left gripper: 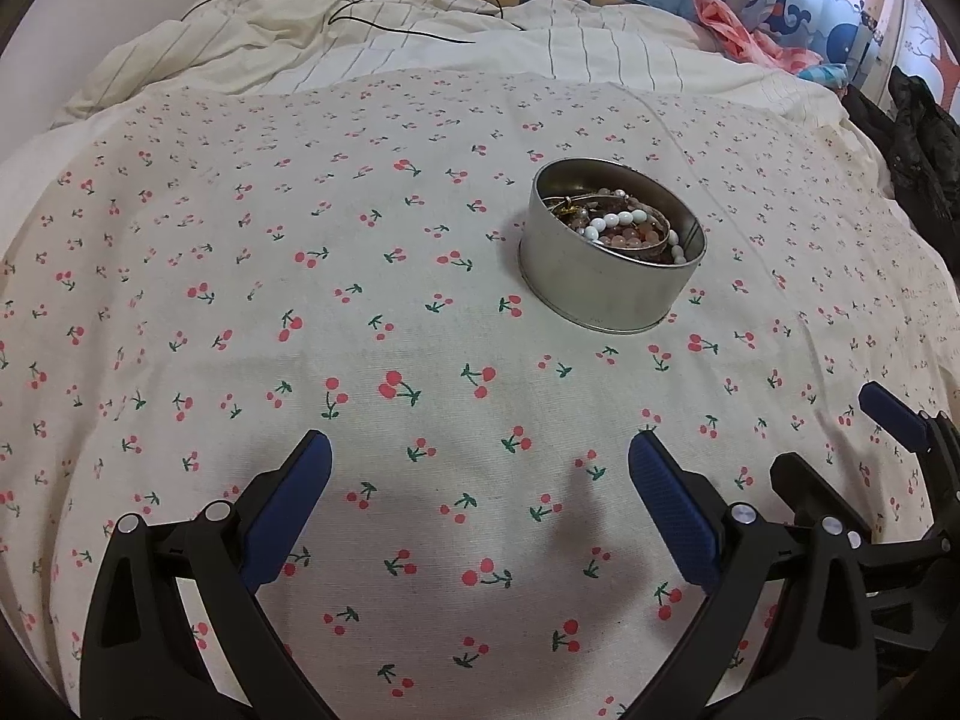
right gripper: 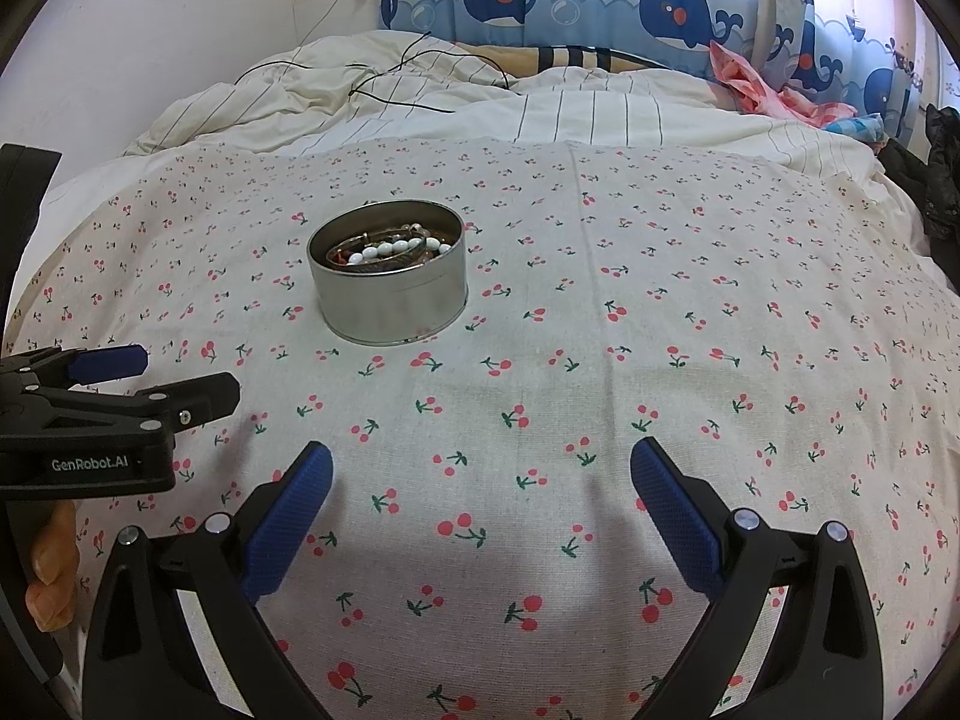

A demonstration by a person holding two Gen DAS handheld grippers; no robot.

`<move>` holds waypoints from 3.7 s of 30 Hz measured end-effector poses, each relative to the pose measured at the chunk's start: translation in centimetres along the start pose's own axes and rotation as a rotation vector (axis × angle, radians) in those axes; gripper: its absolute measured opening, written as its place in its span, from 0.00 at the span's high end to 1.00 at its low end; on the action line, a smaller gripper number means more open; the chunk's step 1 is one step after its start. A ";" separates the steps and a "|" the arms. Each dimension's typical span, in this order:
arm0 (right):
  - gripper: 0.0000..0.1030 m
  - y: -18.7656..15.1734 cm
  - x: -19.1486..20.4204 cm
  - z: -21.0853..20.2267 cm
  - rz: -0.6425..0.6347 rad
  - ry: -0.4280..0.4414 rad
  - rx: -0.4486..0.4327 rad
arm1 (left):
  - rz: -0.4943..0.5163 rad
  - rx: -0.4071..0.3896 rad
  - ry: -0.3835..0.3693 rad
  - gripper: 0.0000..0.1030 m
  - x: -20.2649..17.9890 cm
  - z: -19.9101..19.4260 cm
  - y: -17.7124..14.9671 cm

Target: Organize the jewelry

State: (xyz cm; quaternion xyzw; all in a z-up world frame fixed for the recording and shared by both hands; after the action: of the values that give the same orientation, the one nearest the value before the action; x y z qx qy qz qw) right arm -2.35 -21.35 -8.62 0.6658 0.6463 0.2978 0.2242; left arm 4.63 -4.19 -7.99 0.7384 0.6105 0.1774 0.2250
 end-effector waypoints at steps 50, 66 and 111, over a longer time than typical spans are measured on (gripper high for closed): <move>0.07 0.1 0.1 0.0 -0.001 -0.001 0.003 | 0.021 0.000 -0.005 0.07 -0.3 0.1 0.1; 0.07 0.1 0.1 0.0 -0.002 -0.001 0.004 | 0.019 0.002 0.007 0.07 -0.1 0.2 0.0; 0.07 0.1 0.1 0.0 -0.003 -0.002 0.009 | 0.016 0.007 0.026 0.07 0.2 0.3 -0.1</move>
State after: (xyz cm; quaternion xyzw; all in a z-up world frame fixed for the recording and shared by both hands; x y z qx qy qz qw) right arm -2.32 -21.23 -8.55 0.6660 0.6485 0.2940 0.2224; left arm 4.76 -4.04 -8.31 0.7415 0.6082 0.1865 0.2133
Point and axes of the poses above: each gripper's, at about its wrist camera, not at the fingertips, and z roughly the way its jaws point, x to its left, y to its top, the point moved 5 cm from there along z, roughly the way its jaws point
